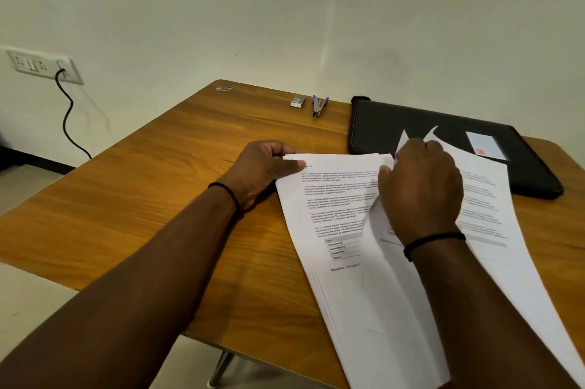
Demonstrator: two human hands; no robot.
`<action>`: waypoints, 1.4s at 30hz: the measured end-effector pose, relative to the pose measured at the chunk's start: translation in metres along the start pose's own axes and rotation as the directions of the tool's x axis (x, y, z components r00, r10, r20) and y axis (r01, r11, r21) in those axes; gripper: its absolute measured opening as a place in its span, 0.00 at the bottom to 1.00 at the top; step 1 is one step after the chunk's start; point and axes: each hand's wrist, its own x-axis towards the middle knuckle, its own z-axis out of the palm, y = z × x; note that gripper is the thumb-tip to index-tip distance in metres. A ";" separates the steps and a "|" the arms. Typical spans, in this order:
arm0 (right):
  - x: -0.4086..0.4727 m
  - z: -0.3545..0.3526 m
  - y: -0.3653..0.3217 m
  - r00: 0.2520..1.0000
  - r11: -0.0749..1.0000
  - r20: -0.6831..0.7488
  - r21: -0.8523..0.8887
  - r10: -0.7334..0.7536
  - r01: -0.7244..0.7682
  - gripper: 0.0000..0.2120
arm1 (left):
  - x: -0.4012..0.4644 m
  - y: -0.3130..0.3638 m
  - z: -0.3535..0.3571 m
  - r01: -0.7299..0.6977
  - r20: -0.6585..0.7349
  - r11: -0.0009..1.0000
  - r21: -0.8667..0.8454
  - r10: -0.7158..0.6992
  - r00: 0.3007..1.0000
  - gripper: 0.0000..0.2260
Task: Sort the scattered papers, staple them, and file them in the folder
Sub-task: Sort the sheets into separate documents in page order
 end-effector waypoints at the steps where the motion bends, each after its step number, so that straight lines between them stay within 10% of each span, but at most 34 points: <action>1: 0.000 0.000 0.001 1.000 1.000 -0.008 0.025 0.015 -0.014 0.22 | 0.000 -0.001 0.001 -0.015 -0.028 1.000 0.010 0.015 0.999 0.10; 8: -0.014 -0.007 -0.018 0.928 0.940 -0.312 0.201 -0.206 0.276 0.04 | 0.000 -0.005 0.008 -0.096 -0.200 0.969 0.229 0.143 0.969 0.06; 14: -0.047 0.004 -0.056 0.889 0.890 0.075 0.099 -0.452 0.444 0.15 | 0.001 -0.006 0.009 -0.119 -0.241 0.957 0.265 0.185 0.953 0.12; 24: -0.041 -0.002 -0.054 0.905 0.925 0.268 -0.102 -0.330 0.367 0.18 | 0.002 -0.007 0.010 -0.237 -0.298 0.766 0.598 0.487 0.821 0.09; 30: -0.047 0.000 -0.063 0.928 0.950 0.223 -0.026 -0.299 0.312 0.34 | -0.003 -0.003 0.016 -0.274 -0.238 0.954 0.123 0.297 0.925 0.15; 36: -0.040 0.005 -0.056 0.940 0.955 0.167 0.069 -0.297 0.289 0.21 | -0.008 0.009 0.009 -0.180 -0.144 0.980 -0.084 0.167 0.975 0.17; 42: -0.030 0.005 -0.032 0.988 0.972 0.111 0.218 -0.111 0.085 0.15 | 0.008 -0.004 -0.010 -0.090 -0.338 0.823 0.561 0.326 0.883 0.08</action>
